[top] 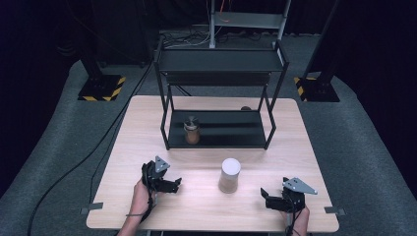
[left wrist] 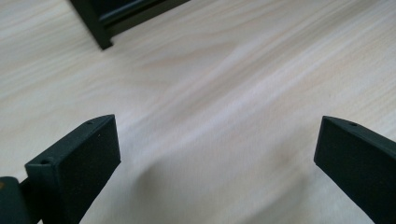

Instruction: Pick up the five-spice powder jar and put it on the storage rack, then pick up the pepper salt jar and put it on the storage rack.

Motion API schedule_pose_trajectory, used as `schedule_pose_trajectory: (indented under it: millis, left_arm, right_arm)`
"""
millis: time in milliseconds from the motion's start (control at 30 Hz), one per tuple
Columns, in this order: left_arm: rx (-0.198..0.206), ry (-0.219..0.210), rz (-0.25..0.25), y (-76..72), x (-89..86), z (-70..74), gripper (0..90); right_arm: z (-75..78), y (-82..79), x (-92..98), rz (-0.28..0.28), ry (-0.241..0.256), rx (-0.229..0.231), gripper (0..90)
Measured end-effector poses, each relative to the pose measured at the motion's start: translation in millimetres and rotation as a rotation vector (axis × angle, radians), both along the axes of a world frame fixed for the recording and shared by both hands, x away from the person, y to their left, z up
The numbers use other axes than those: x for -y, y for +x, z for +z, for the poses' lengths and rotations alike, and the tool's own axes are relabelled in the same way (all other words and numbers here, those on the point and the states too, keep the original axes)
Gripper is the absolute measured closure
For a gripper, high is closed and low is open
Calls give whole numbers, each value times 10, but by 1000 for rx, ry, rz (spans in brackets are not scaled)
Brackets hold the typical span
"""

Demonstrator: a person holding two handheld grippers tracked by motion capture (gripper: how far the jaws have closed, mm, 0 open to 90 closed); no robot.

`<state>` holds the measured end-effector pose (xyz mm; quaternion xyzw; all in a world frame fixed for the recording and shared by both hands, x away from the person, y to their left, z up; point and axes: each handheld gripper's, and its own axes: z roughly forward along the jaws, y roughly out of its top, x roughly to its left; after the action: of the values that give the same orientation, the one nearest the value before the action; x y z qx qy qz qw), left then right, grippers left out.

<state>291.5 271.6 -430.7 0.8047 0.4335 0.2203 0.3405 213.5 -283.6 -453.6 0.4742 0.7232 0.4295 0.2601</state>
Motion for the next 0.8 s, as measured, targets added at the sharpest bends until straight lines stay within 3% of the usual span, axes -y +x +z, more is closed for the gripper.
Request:
schedule_pose_trajectory:
  millis: [200, 333, 600, 800]
  left_arm:
    - [-12, -15, 29, -141, -59, -54, 0]
    - [-16, -16, 50, -170, -64, -67, 2]
    - [-36, -24, 74, -177, -103, -63, 4]
    - [-57, -41, 68, -136, -151, -58, 3]
  right_arm:
    - [24, 8, -58, -11, -24, -11, 1]
    - [32, 22, -53, -7, 3, -33, 3]
    - [36, -84, -202, -80, -15, -27, 3]
    - [107, -156, -356, -68, -41, -17, 0]
